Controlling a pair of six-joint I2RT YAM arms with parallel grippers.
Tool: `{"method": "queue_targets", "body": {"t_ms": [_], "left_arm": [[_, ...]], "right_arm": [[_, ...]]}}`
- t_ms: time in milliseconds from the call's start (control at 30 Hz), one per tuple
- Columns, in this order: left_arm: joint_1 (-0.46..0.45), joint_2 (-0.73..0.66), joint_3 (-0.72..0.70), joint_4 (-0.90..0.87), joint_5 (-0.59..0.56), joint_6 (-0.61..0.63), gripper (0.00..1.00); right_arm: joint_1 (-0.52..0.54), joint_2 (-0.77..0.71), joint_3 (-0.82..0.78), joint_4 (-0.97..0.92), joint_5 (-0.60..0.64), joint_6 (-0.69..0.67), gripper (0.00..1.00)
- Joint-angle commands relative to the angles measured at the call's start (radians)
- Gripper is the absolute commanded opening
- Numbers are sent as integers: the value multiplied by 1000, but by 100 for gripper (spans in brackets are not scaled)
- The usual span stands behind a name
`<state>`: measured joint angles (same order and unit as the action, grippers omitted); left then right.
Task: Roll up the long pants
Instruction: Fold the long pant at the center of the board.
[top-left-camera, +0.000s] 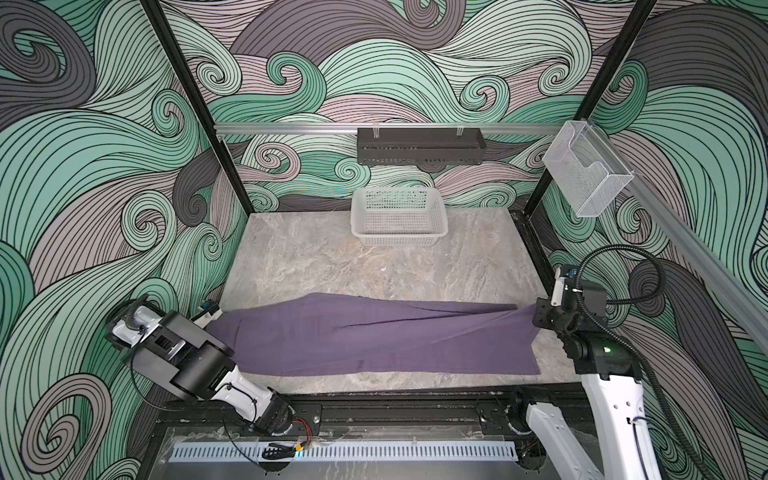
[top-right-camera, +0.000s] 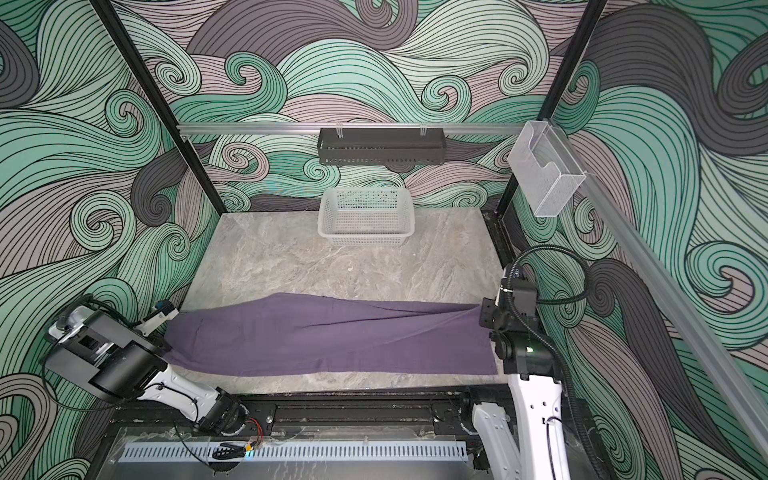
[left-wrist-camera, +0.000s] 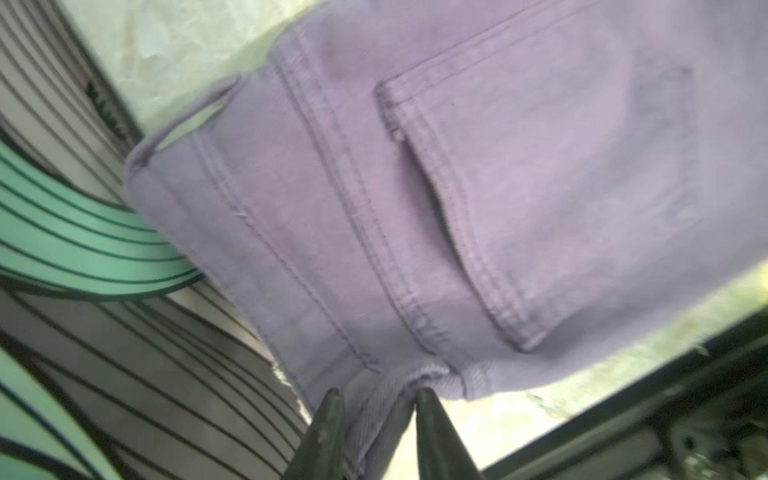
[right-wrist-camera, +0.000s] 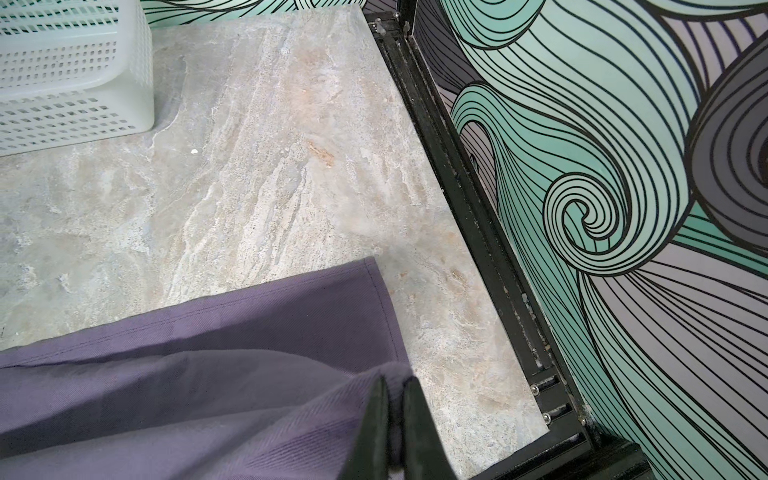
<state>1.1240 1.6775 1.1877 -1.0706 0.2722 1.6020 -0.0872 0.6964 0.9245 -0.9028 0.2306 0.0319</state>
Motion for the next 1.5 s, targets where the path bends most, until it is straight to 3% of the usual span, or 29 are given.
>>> {"method": "queue_targets", "body": {"t_ms": [0,200,333,600,833,967,1200,1233,1333,1367,1467], "left_arm": [[152,51,124,-33,88,40,33],[152,30,140,-80,153,83,37],[139,36,126,-199,252,143,41],[54,9,26,-156,322,80,42],[-45,129,132,-254,393,-17,43],[-79,134,138,-254,413,-29,43],[-83,103,47,-185,371,-5,42],[-83,105,41,-181,359,-1,42],[-82,120,46,-177,348,3,42],[-82,124,51,-178,351,0,41],[-82,142,68,-189,361,-2,42]], "right_arm": [[3,13,33,-3,3,-25,9],[2,10,27,7,-15,-21,10],[2,8,24,35,-109,-28,10],[3,32,28,70,-84,-84,9],[4,232,194,234,-156,-95,6],[40,320,298,158,-207,-124,3],[48,50,-40,76,-59,-157,6],[45,-7,-65,84,-65,-164,13],[46,-138,-86,110,11,-179,24],[46,-168,-86,114,29,-181,37],[46,-245,-72,110,67,-160,91]]}}
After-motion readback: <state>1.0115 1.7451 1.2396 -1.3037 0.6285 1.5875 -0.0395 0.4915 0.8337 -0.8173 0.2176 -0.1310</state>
